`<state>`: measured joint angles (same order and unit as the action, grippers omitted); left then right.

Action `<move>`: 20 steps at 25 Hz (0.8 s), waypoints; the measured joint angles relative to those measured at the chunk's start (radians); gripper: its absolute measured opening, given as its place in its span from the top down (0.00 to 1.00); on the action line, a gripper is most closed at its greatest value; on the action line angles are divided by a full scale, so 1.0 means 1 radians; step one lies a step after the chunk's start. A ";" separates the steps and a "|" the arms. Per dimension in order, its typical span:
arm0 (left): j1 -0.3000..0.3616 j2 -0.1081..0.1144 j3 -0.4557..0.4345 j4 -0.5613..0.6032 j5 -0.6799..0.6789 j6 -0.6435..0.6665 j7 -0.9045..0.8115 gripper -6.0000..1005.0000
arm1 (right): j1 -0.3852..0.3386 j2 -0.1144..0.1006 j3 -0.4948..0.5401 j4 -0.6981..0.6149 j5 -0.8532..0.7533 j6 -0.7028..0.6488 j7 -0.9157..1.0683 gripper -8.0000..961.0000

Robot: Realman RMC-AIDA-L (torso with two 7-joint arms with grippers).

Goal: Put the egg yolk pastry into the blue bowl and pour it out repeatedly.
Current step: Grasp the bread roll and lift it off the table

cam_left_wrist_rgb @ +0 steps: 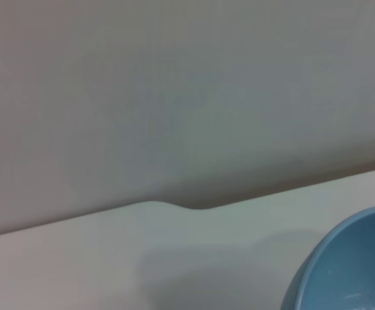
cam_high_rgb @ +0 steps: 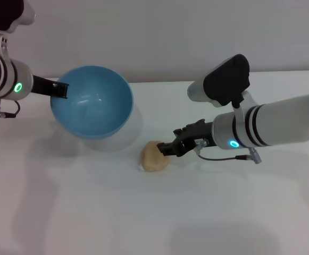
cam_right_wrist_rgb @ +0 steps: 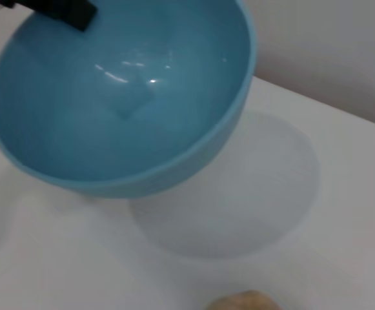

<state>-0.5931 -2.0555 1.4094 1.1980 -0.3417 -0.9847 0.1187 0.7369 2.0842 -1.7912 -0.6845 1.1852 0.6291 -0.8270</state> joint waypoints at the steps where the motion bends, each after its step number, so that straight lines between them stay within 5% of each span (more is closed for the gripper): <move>1: -0.002 0.000 0.001 0.000 0.000 0.000 0.000 0.98 | -0.002 0.000 -0.028 0.009 0.019 -0.039 -0.002 0.42; 20: -0.020 -0.002 0.006 0.000 -0.004 0.005 0.001 0.98 | 0.014 0.007 -0.299 0.085 0.290 -0.243 -0.005 0.42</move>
<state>-0.6135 -2.0571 1.4159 1.1977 -0.3453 -0.9801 0.1197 0.7508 2.0908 -2.0898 -0.5991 1.4755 0.3862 -0.8320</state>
